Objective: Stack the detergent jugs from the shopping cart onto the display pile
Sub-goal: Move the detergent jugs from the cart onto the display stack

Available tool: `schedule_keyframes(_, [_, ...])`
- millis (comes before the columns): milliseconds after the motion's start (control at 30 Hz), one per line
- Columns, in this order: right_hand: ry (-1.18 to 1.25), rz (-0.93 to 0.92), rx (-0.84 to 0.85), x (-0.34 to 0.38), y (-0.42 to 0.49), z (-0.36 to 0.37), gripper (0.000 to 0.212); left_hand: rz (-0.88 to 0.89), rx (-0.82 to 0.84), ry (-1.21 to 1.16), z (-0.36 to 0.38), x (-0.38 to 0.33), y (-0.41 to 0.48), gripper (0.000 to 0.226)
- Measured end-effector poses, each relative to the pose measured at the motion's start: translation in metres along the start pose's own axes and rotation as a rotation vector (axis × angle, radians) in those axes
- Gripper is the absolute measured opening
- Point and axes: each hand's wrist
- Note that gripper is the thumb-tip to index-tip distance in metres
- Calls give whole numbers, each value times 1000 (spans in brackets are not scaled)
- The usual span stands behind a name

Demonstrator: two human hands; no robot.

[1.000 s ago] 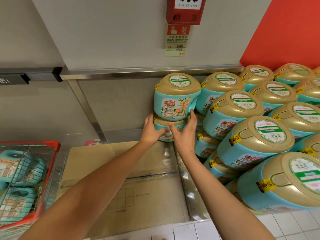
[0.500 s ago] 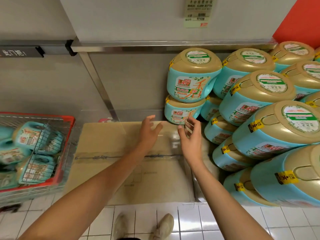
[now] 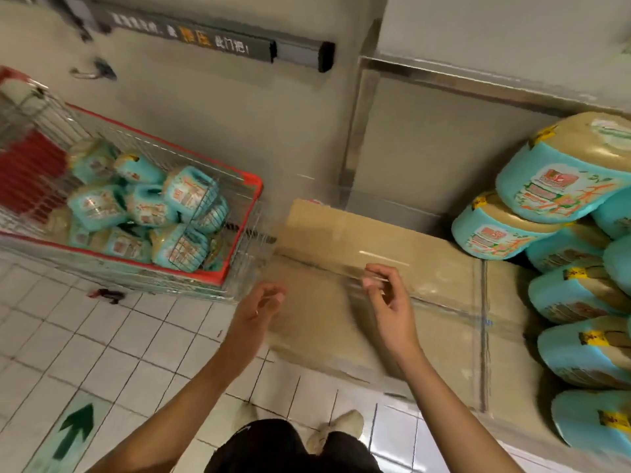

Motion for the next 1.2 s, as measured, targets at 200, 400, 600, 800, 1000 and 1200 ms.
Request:
schedule_keyframes(200, [-9, -42, 232, 44, -20, 112, 18, -64, -231, -82, -134, 4, -52, 17])
schedule_keyframes(400, [-49, -22, 340, 72, -49, 207, 24, -92, -400, -133, -250, 10, -96, 24])
schedule_keyframes(600, [-82, 19, 433, 82, -55, 260, 22, -119, -458, -138, -319, 10, -108, 27])
schedule_keyframes(800, [-131, 23, 530, 104, -29, 304, 34, -90, -523, -170, -363, -6, -71, 26])
schedule_keyframes(1000, [-79, 51, 608, 102, 26, 367, 24, -91, -569, -175, -403, -18, -18, 26])
schedule_keyframes(1200, [-131, 76, 683, 108, 97, 442, 23, -185, -613, -150, -447, -31, 41, 25])
Point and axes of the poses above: each hand's wrist, its own y-axis towards the middle knuckle, its own z-axis out of the palm, x = y × z, and after that the axes turned 10 degrees about -y, right-handed
